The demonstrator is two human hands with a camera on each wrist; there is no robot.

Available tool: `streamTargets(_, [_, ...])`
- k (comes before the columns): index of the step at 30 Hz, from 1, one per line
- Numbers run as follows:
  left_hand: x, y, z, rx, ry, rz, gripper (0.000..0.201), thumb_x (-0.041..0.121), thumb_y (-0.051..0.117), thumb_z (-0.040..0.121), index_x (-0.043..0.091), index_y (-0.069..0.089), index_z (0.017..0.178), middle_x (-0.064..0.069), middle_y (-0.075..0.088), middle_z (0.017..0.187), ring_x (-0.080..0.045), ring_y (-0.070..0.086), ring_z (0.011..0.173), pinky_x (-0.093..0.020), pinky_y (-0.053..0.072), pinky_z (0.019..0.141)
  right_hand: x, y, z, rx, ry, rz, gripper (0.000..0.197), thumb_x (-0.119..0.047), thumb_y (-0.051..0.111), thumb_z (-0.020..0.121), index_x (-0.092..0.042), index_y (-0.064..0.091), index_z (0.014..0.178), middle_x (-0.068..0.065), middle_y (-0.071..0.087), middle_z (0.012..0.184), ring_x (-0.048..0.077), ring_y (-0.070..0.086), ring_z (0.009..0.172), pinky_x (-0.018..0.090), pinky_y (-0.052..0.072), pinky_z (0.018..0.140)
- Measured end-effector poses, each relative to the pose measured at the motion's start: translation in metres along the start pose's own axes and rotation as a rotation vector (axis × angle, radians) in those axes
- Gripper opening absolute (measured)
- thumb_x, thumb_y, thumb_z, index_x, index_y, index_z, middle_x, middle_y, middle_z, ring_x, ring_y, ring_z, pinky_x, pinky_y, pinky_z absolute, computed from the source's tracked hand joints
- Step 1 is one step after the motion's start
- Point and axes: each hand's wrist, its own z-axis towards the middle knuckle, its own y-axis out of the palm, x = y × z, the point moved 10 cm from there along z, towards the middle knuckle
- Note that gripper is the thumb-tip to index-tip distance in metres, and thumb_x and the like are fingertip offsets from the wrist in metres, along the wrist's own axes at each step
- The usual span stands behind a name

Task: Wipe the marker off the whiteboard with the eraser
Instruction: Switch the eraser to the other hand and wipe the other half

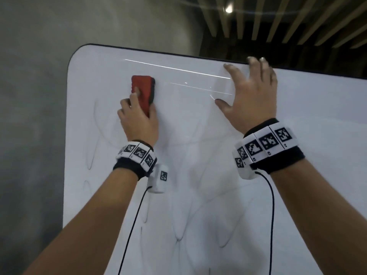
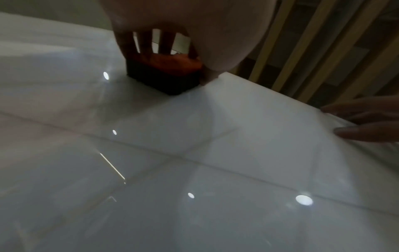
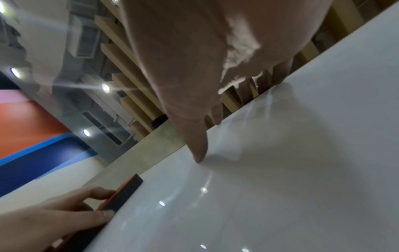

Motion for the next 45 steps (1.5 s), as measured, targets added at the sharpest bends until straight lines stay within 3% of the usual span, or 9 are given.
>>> streamTargets(7, [0.089, 0.026, -0.109, -0.168, 0.758, 0.109, 0.052, 0.035, 0.060, 0.099, 0.020, 0.050, 0.147, -0.016, 0.056, 0.133, -0.038, 0.054, 0.112, -0.048, 0.048, 0.093, 0.010, -0.002, -0.001, -0.025, -0.070, -0.065, 0.079, -0.053, 0.070, 0.086, -0.028, 0.037, 0.154, 0.014, 0.034, 0.158, 0.038, 0.027, 0.148, 0.055, 0.013, 0.123])
streamTargets(12, [0.013, 0.000, -0.017, -0.015, 0.207, 0.085, 0.058, 0.037, 0.052, 0.098, 0.014, 0.043, 0.151, -0.019, 0.052, 0.133, -0.040, 0.051, 0.109, -0.048, 0.044, 0.098, 0.052, -0.018, -0.009, 0.035, 0.059, -0.057, 0.087, -0.058, 0.070, 0.083, -0.024, 0.034, 0.154, 0.018, 0.038, 0.153, 0.041, 0.029, 0.146, 0.058, 0.011, 0.124])
streamTargets(14, [0.014, 0.003, -0.017, -0.027, 0.141, 0.099, 0.059, 0.036, 0.051, 0.099, 0.012, 0.041, 0.151, -0.019, 0.051, 0.133, -0.040, 0.050, 0.109, -0.046, 0.042, 0.099, 0.054, -0.018, -0.014, 0.044, 0.030, -0.079, 0.087, -0.060, 0.065, 0.086, -0.021, 0.031, 0.156, 0.020, 0.036, 0.154, 0.043, 0.026, 0.148, 0.060, 0.009, 0.124])
streamTargets(24, [0.116, 0.037, -0.197, -0.362, 0.948, 0.085, 0.048, 0.032, 0.064, 0.097, 0.015, 0.056, 0.141, -0.020, 0.059, 0.126, -0.037, 0.055, 0.103, -0.044, 0.049, 0.083, 0.060, -0.014, -0.019, 0.028, -0.033, -0.037, 0.070, -0.046, 0.053, 0.095, -0.023, 0.031, 0.157, 0.017, 0.029, 0.162, 0.040, 0.018, 0.153, 0.054, 0.006, 0.126])
streamTargets(26, [0.114, 0.032, -0.160, -0.329, 0.904, 0.099, 0.049, 0.032, 0.062, 0.096, 0.016, 0.051, 0.142, -0.022, 0.058, 0.125, -0.039, 0.055, 0.103, -0.046, 0.049, 0.087, 0.074, -0.021, -0.023, 0.048, -0.002, -0.027, 0.070, -0.048, 0.053, 0.092, -0.025, 0.033, 0.155, 0.017, 0.030, 0.161, 0.040, 0.019, 0.153, 0.053, 0.008, 0.126])
streamTargets(32, [0.077, 0.012, -0.041, -0.117, 0.259, 0.061, 0.054, 0.033, 0.057, 0.095, 0.013, 0.048, 0.145, -0.017, 0.050, 0.134, -0.038, 0.050, 0.112, -0.040, 0.040, 0.100, 0.117, -0.040, -0.046, 0.077, 0.109, -0.076, 0.078, -0.062, 0.048, 0.089, -0.028, 0.029, 0.157, 0.018, 0.025, 0.163, 0.040, 0.015, 0.154, 0.058, 0.008, 0.124])
streamTargets(34, [0.094, 0.017, -0.059, -0.099, 0.273, 0.095, 0.056, 0.033, 0.055, 0.096, 0.013, 0.046, 0.147, -0.018, 0.051, 0.133, -0.039, 0.050, 0.111, -0.044, 0.042, 0.098, 0.118, -0.040, -0.051, 0.067, 0.084, -0.079, 0.077, -0.062, 0.048, 0.091, -0.027, 0.028, 0.157, 0.018, 0.020, 0.165, 0.041, 0.012, 0.155, 0.058, 0.007, 0.124])
streamTargets(40, [0.156, 0.048, -0.183, -0.314, 0.963, 0.086, 0.049, 0.032, 0.061, 0.097, 0.019, 0.052, 0.144, -0.019, 0.057, 0.132, -0.040, 0.054, 0.112, -0.048, 0.046, 0.094, 0.118, -0.037, -0.055, 0.059, 0.014, -0.060, 0.075, -0.056, 0.053, 0.092, -0.023, 0.032, 0.156, 0.021, 0.015, 0.166, 0.044, 0.009, 0.154, 0.061, 0.007, 0.124])
streamTargets(45, [0.122, 0.027, -0.095, -0.105, 0.421, -0.010, 0.053, 0.034, 0.060, 0.095, 0.016, 0.051, 0.144, -0.020, 0.053, 0.130, -0.039, 0.052, 0.109, -0.046, 0.044, 0.098, 0.128, -0.039, -0.065, 0.045, -0.037, -0.052, 0.073, -0.055, 0.051, 0.095, -0.023, 0.032, 0.157, 0.019, 0.011, 0.168, 0.042, 0.008, 0.155, 0.055, 0.009, 0.125])
